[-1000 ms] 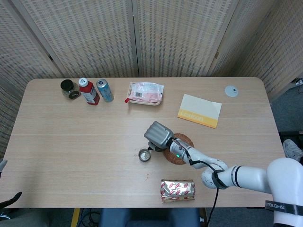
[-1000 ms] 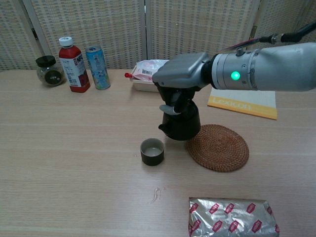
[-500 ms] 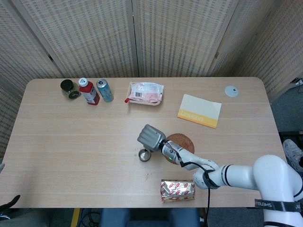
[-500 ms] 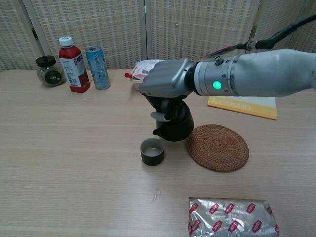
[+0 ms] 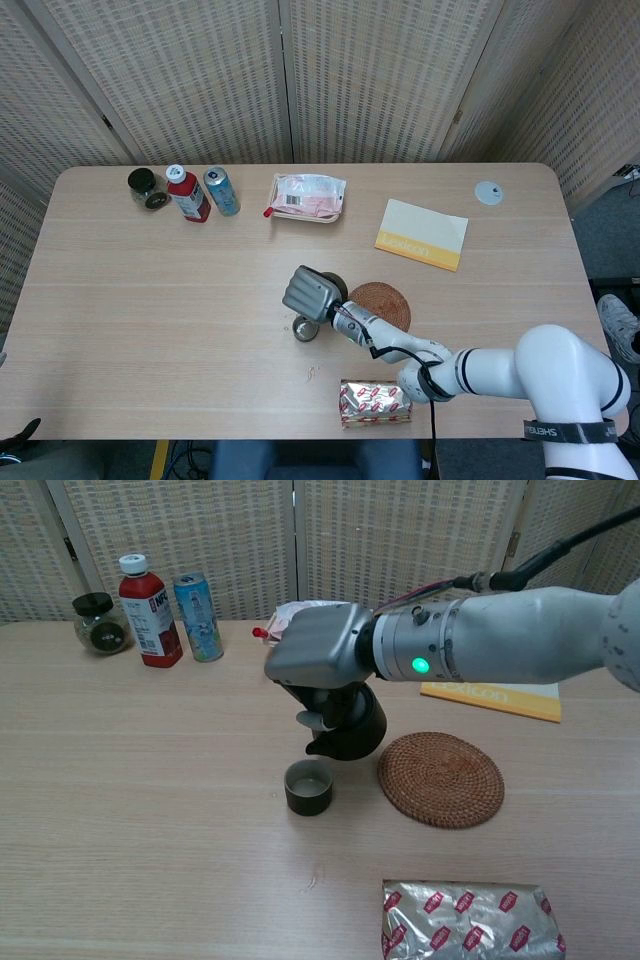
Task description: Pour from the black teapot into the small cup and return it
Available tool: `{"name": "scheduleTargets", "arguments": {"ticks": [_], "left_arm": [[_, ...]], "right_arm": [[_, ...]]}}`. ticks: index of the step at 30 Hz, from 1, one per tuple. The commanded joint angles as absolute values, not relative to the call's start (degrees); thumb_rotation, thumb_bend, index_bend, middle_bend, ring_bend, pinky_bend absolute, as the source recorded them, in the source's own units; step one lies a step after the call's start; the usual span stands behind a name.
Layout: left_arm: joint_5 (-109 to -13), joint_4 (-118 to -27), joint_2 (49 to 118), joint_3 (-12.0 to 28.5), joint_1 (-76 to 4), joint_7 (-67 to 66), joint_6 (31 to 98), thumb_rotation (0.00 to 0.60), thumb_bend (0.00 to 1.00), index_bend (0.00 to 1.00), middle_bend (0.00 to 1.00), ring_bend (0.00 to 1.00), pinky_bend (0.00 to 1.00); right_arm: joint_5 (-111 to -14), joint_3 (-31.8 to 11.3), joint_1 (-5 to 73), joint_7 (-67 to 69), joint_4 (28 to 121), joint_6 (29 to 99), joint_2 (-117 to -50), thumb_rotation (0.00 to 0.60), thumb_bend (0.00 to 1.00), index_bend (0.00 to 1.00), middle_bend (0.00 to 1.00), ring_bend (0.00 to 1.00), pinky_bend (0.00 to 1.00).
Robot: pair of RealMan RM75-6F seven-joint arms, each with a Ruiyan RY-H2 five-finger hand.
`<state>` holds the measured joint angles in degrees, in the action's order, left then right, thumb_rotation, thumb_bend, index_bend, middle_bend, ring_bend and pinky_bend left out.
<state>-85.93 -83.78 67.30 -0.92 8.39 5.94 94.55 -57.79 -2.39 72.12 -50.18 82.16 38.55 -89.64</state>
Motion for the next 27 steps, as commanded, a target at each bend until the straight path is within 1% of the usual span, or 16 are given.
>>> {"name": "scheduleTargets", "arguments": {"ticks": [1, 9, 15, 27], "left_arm": [[-85.9, -83.5, 67.4, -0.9, 8.5, 6.2, 94.6, 0.6, 0.14, 0.03, 0.0, 0.0, 0.0], [-85.6, -82.9, 67.7, -0.9, 9.2, 7.1, 94.9, 0.6, 0.14, 0.03, 0.0, 0.0, 0.0], [-85.5, -82.4, 67.8, -0.9, 9.7, 7.8, 95.1, 0.6, 0.14, 0.03, 0.0, 0.0, 0.0], [-85.7, -81.8, 68.2, -0.8, 10.0, 8.1, 95.1, 0.6, 0.14, 0.03, 0.0, 0.0, 0.0]], "right_arm": [[-56.8, -1.8, 73.2, -52.1, 82.5, 38.9, -89.8, 0.393, 0.61, 1.0, 1.0, 0.93, 0.59], [-54.1, -0.9, 76.3, -57.8, 83.7, 39.7, -90.0, 0.393, 0.61, 1.0, 1.0, 0.93, 0.59], [-51.0, 0.6, 78.0, -60.9, 84.8, 40.4, -90.3, 0.393, 0.61, 1.0, 1.0, 0.93, 0.59], [-48.1, 3.2, 80.2, -65.1, 86.4, 42.4, -90.2, 0.393, 0.61, 1.0, 1.0, 0.93, 0.59]]}}
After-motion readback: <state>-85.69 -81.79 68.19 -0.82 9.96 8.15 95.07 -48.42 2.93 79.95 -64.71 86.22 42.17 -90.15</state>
